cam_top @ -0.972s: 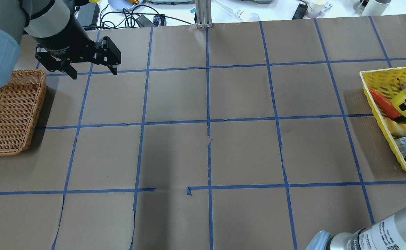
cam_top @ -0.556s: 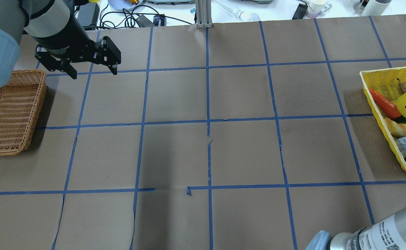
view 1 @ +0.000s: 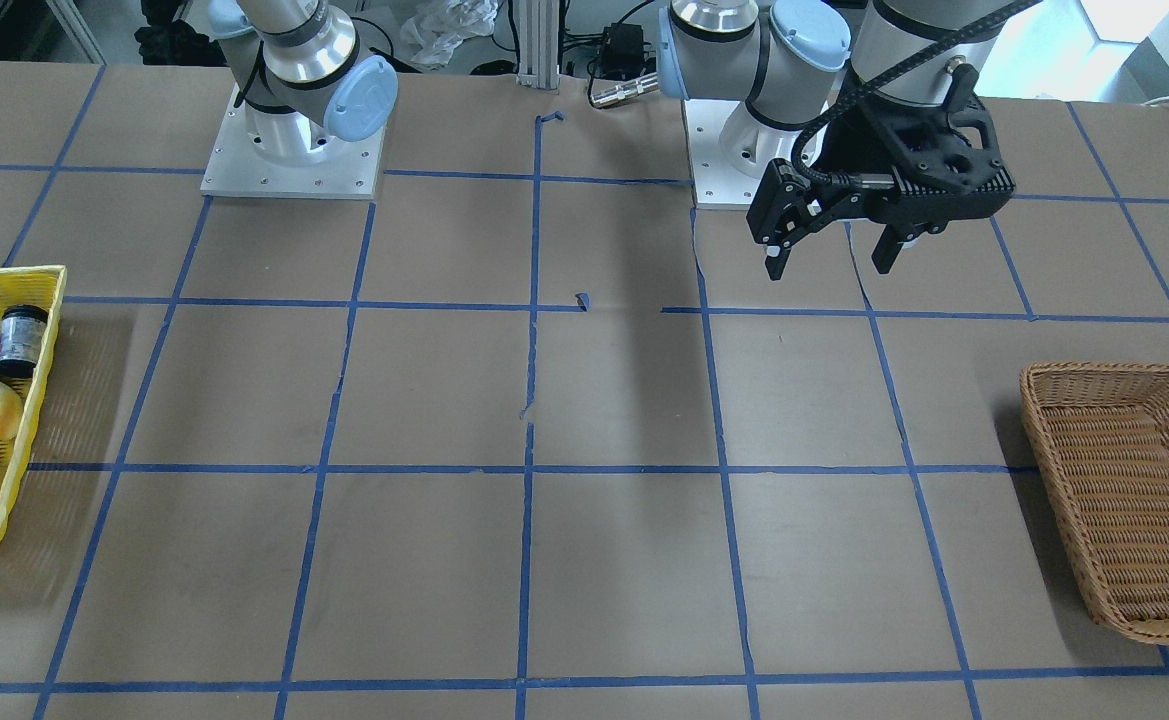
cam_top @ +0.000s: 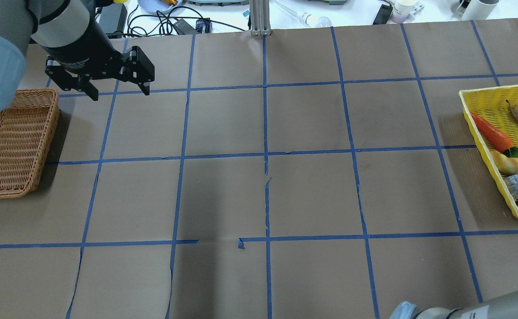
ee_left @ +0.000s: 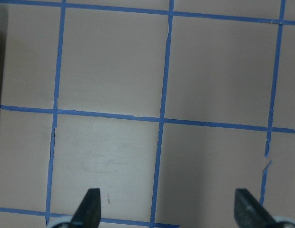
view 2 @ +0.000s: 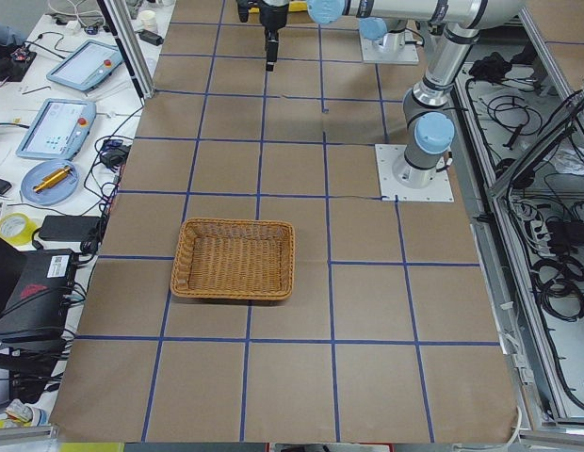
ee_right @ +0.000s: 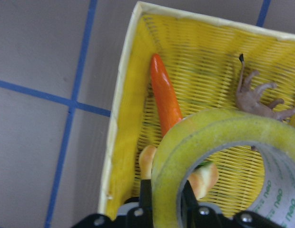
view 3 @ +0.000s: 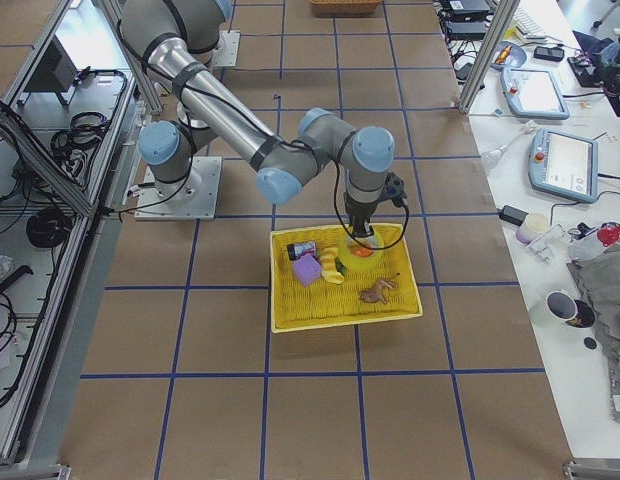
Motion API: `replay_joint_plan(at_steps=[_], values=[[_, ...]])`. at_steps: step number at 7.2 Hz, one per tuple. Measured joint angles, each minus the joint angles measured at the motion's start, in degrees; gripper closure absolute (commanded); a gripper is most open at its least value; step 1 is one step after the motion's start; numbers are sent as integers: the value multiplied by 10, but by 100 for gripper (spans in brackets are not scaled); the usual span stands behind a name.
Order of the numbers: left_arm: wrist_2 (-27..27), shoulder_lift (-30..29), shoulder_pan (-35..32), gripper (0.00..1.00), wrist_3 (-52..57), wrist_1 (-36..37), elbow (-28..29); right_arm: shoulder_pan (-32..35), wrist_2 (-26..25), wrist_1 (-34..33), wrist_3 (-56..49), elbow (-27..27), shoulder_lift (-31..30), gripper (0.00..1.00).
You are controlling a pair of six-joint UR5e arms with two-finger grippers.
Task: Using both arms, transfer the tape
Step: 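Carry the tape roll with the right gripper to the table center and release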
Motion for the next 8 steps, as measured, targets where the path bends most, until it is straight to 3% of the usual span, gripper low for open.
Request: replay_joint_plan(at_steps=[3,6,8], values=[[0,-1,-1,0,0,0,0,209,0,14,314,0,-23,100],[0,0,-1,0,0,0,0,416,6,-64,624,0,46,100],[0,-1,-1,0,0,1,0,489,8,-145,727,-6,114,100]])
